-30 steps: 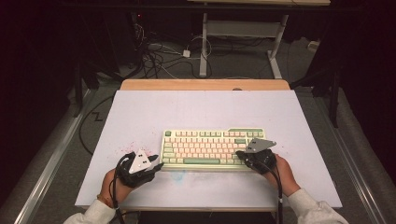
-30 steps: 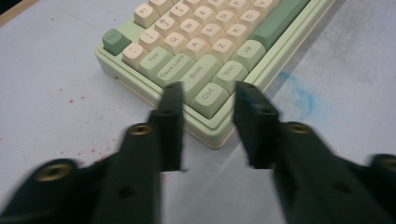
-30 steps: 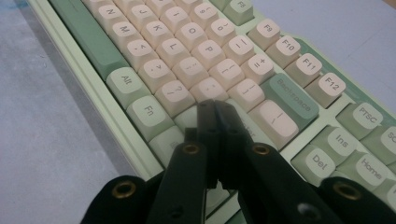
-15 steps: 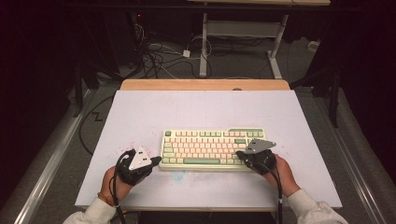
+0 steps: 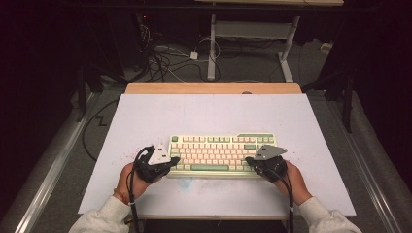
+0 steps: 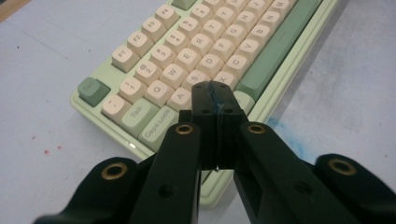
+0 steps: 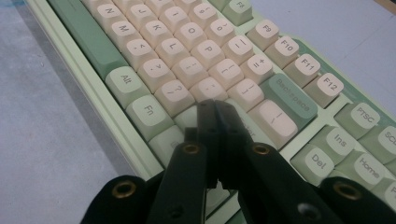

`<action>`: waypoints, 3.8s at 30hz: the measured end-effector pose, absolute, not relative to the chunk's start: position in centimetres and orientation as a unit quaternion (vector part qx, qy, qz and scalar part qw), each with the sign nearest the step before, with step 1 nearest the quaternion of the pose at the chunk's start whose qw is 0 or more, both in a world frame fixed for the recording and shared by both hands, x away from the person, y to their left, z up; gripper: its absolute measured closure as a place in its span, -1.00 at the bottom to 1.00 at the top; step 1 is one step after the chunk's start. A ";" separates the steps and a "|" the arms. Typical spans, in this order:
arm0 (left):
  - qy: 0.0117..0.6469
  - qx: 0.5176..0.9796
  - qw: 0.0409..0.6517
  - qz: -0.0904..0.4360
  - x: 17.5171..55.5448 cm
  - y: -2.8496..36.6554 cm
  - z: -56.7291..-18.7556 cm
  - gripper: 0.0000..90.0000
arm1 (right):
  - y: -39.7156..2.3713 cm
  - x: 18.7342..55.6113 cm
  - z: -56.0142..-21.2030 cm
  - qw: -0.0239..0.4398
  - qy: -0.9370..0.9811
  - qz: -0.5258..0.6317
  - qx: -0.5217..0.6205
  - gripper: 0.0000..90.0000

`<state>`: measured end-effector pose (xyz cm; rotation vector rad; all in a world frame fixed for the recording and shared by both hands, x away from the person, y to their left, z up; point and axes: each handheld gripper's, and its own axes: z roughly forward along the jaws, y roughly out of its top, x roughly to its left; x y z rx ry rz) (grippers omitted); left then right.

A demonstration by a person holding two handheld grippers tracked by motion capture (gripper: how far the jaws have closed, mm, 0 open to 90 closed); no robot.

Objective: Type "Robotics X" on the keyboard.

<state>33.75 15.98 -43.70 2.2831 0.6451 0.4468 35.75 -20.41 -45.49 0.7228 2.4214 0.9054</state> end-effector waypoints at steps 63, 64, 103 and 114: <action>0.220 0.906 0.325 0.158 36.6 11.8 -44.3 0.93 | -20.4 35.6 -45.4 0.234 0.878 0.324 0.262 1.00; 0.220 0.906 0.325 0.158 36.6 11.8 -44.3 0.93 | -20.5 35.6 -45.4 0.235 0.879 0.324 0.261 1.00; 0.209 0.872 0.381 0.226 35.6 12.2 -43.5 -0.25 | -21.2 34.6 -43.1 0.301 0.814 0.416 0.272 -0.40; 0.216 0.860 0.385 0.256 35.3 12.0 -43.7 -0.68 | -21.2 34.5 -43.0 0.304 0.811 0.419 0.270 -0.66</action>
